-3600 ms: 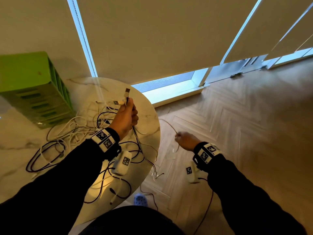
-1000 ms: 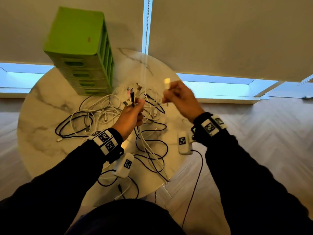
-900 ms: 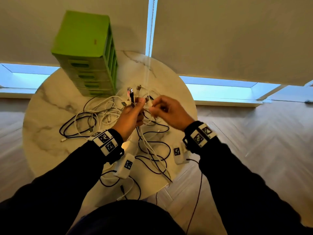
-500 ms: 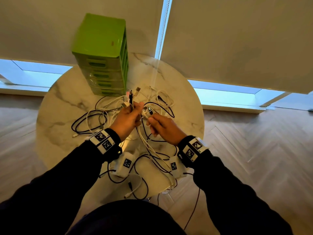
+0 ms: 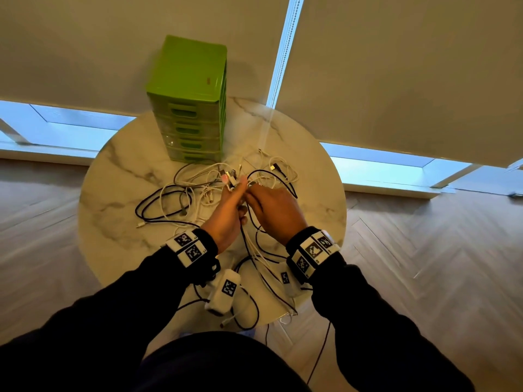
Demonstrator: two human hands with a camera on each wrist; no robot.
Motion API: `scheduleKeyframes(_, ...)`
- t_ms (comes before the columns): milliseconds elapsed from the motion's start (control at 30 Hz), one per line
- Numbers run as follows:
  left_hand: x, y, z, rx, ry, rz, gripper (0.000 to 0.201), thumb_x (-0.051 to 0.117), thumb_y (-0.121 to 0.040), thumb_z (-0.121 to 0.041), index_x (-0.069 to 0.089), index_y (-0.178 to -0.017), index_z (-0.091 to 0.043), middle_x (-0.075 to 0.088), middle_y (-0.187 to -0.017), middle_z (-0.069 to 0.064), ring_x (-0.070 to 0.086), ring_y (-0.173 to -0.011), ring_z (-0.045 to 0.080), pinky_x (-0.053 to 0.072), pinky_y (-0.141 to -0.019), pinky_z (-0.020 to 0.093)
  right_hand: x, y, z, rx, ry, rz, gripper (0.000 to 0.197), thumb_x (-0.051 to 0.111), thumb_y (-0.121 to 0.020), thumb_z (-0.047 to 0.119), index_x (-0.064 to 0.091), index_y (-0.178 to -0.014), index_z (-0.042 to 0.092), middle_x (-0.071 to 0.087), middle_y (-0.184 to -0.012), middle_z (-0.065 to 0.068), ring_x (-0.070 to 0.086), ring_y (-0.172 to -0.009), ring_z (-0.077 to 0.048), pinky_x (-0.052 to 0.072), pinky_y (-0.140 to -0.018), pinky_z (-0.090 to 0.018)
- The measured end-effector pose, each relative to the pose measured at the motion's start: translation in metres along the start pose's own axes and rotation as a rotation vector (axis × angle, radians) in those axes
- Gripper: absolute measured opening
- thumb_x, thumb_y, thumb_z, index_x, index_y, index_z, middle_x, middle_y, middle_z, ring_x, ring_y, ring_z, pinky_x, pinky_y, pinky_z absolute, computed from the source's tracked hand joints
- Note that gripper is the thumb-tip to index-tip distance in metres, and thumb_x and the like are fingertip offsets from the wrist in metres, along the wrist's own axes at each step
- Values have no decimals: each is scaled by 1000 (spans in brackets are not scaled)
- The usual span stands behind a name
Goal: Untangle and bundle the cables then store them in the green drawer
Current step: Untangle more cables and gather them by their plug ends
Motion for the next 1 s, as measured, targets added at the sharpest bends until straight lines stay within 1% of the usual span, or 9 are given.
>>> scheduleKeyframes(133,-2,14,-14,162,-95,47,32,52,-93,-55,50,-106,-26,41,-72,-4,32,-61,8,25,-57,28,0,5,7,7,-29,-25,23,44,-105,28,62,-103,15,71,-87,-1,65,-71,-25,41,-77,-37)
scheduleKeyframes(300,-15,19,-19,251,-295,25,57,43,-87,-71,48,-79,-15,31,-56,-4,27,-47,10,22,-51,30,1,5,21,-31,-102,1,22,48,-105,26,64,-105,11,72,-85,-7,65,-70,-28,46,-67,-36)
scheduleKeyframes(400,-25,21,-22,220,-413,-62,78,30,-90,-73,64,-78,-4,39,-48,-6,35,-44,8,32,-52,27,4,5,28,-53,-116,34,24,47,-106,29,63,-105,11,71,-90,-8,66,-74,-27,44,-63,-33)
scheduleKeyframes(500,-29,20,-24,190,-458,-63,66,37,-94,-72,53,-55,-20,37,-48,-4,34,-45,11,32,-54,29,9,3,27,-47,-152,70,25,44,-107,30,60,-110,12,70,-95,-9,66,-80,-28,47,-65,-35)
scheduleKeyframes(633,-27,18,-33,260,-548,-28,50,39,-94,-68,57,-68,-30,45,-49,-10,41,-44,5,35,-49,24,13,4,22,-9,-233,105,23,45,-106,32,57,-105,13,68,-85,-7,63,-73,-27,43,-68,-36)
scheduleKeyframes(700,-31,16,-43,316,-554,-81,48,36,-93,-67,58,-75,-29,47,-53,-8,41,-44,4,35,-47,22,16,5,14,23,-136,80,29,39,-105,42,55,-97,19,62,-75,4,61,-73,-20,40,-92,-41)
scheduleKeyframes(767,-43,11,-53,339,-470,-215,55,37,-89,-71,57,-75,-21,49,-54,-8,42,-44,3,35,-46,24,30,8,-3,85,-20,148,35,29,-104,51,52,-91,29,55,-76,12,58,-84,-12,23,-107,-45)
scheduleKeyframes(900,-70,4,-80,442,-350,-393,58,36,-91,-76,60,-70,-28,55,-53,-10,45,-46,6,36,-50,26,64,21,-38,178,-63,322,46,17,-100,60,51,-88,32,57,-86,12,55,-96,-10,18,-106,-45)
scheduleKeyframes(1000,-82,5,-101,483,-210,-482,52,30,-104,-58,51,-70,-25,58,-59,-7,51,-52,9,44,-52,27,85,27,-57,211,-151,400,48,19,-100,58,54,-86,27,60,-88,8,53,-92,-11,26,-98,-42)
Point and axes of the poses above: each hand's wrist, its own y-axis away from the middle knuckle, its own x-axis out of the palm, z = x × y, the point moved 7 cm from there along -y, towards the middle knuckle
